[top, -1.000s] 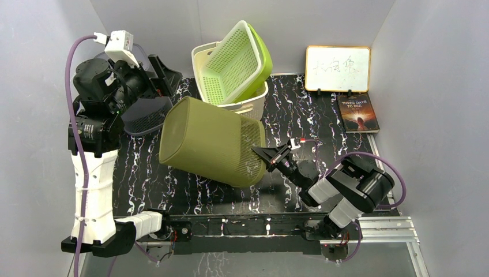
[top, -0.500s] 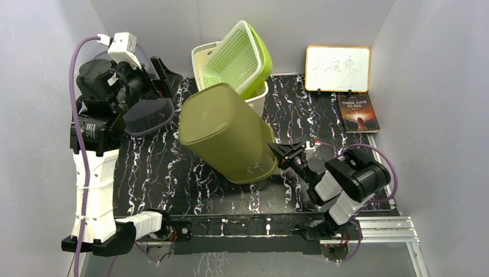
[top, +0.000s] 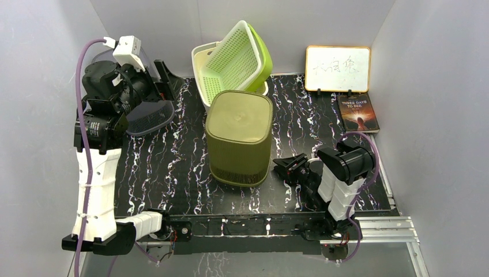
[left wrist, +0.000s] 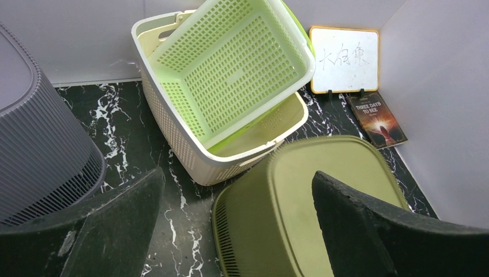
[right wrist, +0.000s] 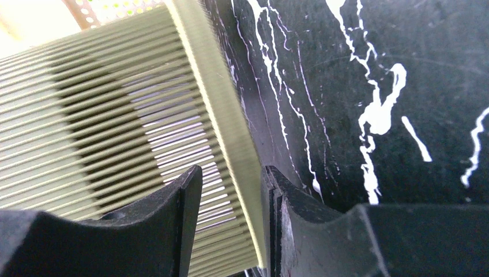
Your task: Turn the large container upside down
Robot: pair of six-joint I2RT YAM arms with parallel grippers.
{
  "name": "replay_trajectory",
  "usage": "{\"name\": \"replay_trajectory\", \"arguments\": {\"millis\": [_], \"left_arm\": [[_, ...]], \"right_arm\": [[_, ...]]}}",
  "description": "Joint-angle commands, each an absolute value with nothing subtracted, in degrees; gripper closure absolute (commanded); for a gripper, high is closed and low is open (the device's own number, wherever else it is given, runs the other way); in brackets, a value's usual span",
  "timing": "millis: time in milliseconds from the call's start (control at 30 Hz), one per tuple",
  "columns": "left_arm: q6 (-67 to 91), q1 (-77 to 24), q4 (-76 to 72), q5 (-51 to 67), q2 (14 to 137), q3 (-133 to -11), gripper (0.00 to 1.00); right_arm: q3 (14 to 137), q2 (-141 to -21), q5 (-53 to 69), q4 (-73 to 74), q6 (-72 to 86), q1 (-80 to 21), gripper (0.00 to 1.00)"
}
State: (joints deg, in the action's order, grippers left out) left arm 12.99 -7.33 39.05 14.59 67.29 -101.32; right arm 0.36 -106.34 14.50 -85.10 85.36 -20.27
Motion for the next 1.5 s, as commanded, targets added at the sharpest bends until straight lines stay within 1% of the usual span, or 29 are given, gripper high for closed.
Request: {"name": "replay_trajectory", "arguments": {"millis": [0, 100, 333, 467, 567, 633, 733, 800, 900, 967, 1067, 1167, 1233, 1300, 1433, 1467], "left_arm": [[11.97, -7.47, 38.15, 15.3, 65.64, -100.54, 0.02], [11.8, -7.52, 37.98, 15.18, 65.54, -99.91, 0.02], [11.47, -7.47, 38.26, 15.55, 65.33, -99.35, 0.02], [11.18, -7.47, 38.59, 15.39, 65.05, -99.14, 0.02], [11.07, -7.47, 38.82, 15.27, 64.89, -99.14, 0.02], [11.14, -7.43, 38.75, 15.29, 64.71, -98.95, 0.02], [11.42, -7.47, 38.23, 15.29, 64.21, -98.21, 0.02], [11.79, -7.4, 37.92, 15.44, 63.8, -97.52, 0.02], [12.13, -7.47, 37.45, 15.77, 63.42, -96.64, 0.01], [12.22, -7.46, 37.66, 15.9, 63.3, -96.51, 0.02], [12.13, -7.46, 37.88, 15.82, 63.24, -96.58, 0.02], [12.13, -7.47, 37.89, 15.82, 63.35, -96.77, 0.02], [11.98, -7.45, 38.03, 15.9, 63.59, -96.93, 0.02], [11.95, -7.47, 38.02, 15.85, 64.03, -97.17, 0.02], [11.74, -7.47, 38.38, 15.91, 65.12, -98.0, 0.02], [11.7, -7.47, 38.45, 15.91, 65.47, -98.2, 0.02]], "right_arm": [[0.63, -107.28, 15.88, -103.8, 83.0, -19.18, 0.59], [1.32, -108.26, 16.69, -103.75, 82.97, -18.28, 0.55], [5.01, -109.78, 19.11, -103.62, 82.89, -15.29, 0.55], [9.39, -107.33, 20.64, -100.16, 82.23, -12.57, 0.54], [14.95, -101.12, 21.77, -88.85, 78.75, -10.88, 0.53], [21.17, -95.94, 23.05, -75.99, 73.15, -10.38, 0.52], [28.21, -90.34, 21.85, -60.17, 65.52, -10.27, 0.5], [32.56, -88.14, 20.89, -49.22, 60.87, -10.2, 0.46], [37.69, -86.58, 19.65, -36.63, 55.08, -10.19, 0.41], [41.06, -85.45, 16.5, -24.91, 50.15, -10.18, 0.4], [43.92, -81.91, 8.82, -11.63, 43.38, -10.23, 0.36], [44.36, -77.06, 0.75, -2.24, 38.94, -10.28, 0.32], [43.67, -73.83, -2.1, 1.82, 37.41, -10.34, 0.29], [42.68, -71.0, -2.96, 4.98, 36.15, -10.55, 0.21], [40.35, -66.76, -3.55, 9.45, 34.13, -12.25, 0.19], [39.86, -66.11, -3.82, 10.43, 33.84, -13.17, 0.07]]}}
